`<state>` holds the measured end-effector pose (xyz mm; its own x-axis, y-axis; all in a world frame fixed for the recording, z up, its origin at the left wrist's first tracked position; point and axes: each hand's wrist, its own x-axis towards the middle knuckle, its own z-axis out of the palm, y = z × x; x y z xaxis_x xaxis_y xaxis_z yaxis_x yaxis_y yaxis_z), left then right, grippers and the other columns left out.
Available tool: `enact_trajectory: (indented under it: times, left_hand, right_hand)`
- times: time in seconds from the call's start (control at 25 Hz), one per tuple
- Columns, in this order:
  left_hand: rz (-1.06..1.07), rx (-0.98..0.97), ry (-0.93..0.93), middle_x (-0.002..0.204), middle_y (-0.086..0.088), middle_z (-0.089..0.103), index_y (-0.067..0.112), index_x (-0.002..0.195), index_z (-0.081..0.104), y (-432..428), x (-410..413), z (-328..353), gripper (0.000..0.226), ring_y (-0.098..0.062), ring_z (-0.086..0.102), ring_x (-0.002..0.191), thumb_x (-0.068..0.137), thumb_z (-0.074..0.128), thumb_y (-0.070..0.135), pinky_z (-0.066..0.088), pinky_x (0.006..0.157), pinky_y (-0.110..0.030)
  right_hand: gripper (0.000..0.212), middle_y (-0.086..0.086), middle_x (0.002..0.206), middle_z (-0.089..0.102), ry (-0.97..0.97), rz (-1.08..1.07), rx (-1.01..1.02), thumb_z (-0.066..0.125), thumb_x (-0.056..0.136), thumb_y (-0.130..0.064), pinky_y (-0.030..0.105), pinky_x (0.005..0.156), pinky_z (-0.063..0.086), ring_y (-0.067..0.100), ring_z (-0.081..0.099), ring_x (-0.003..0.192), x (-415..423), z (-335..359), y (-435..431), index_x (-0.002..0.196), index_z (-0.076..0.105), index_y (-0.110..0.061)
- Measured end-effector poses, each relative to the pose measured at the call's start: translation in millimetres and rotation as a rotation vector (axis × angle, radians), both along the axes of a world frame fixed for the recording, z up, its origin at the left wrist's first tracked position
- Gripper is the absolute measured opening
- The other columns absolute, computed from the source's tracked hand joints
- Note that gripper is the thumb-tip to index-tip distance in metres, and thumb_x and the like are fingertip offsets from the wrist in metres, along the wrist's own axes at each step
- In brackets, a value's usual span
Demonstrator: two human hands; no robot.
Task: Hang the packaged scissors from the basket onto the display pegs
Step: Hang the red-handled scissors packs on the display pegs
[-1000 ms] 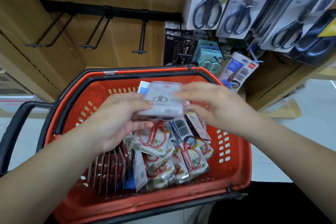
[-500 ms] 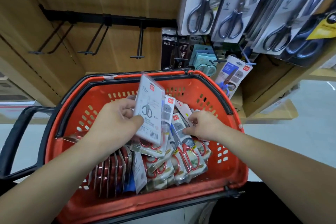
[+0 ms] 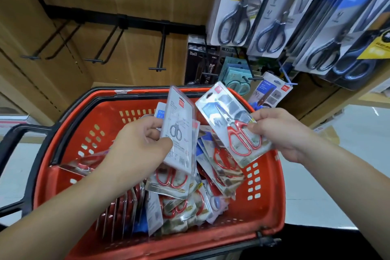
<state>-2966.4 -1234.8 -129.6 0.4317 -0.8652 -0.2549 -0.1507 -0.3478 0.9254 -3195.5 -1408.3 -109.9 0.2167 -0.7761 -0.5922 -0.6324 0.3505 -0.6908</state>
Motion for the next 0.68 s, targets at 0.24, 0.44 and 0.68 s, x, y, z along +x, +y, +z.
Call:
enact_trajectory:
  times: [0.24,0.44,0.68]
  left_hand:
    - [0.064,-0.13,-0.053,0.097,0.016,0.079,0.031,0.109,0.072,1.9,-1.9,-1.7,0.031,-0.009,0.076,0.086,0.096,0.069,0.003,0.063,0.076,-0.033]
    - [0.084,-0.142,-0.049,0.094,0.017,0.079,0.03,0.104,0.073,1.8,-1.6,-5.5,0.027,-0.008,0.077,0.083,0.096,0.069,0.005,0.063,0.071,-0.028]
    - [0.078,-0.175,-0.023,0.094,0.011,0.08,0.027,0.108,0.073,3.0,-6.5,-6.9,0.013,-0.015,0.076,0.083,0.101,0.068,0.017,0.063,0.065,-0.03]
  right_hand:
    - [0.014,0.018,0.096,0.08,-0.168,-0.007,-0.096,0.064,0.101,-0.006,0.061,0.086,0.062,0.038,0.079,0.088,13.1,-6.6,15.7,0.115,0.064,-0.009]
    - [0.016,0.015,0.093,0.08,-0.002,0.122,-0.21,0.066,0.097,-0.011,0.06,0.084,0.063,0.035,0.079,0.083,11.2,-2.1,19.1,0.108,0.065,-0.022]
    - [0.012,0.012,0.111,0.073,0.157,0.31,-0.229,0.067,0.101,-0.026,0.041,0.095,0.06,0.03,0.072,0.106,15.5,-20.9,38.2,0.112,0.06,-0.025]
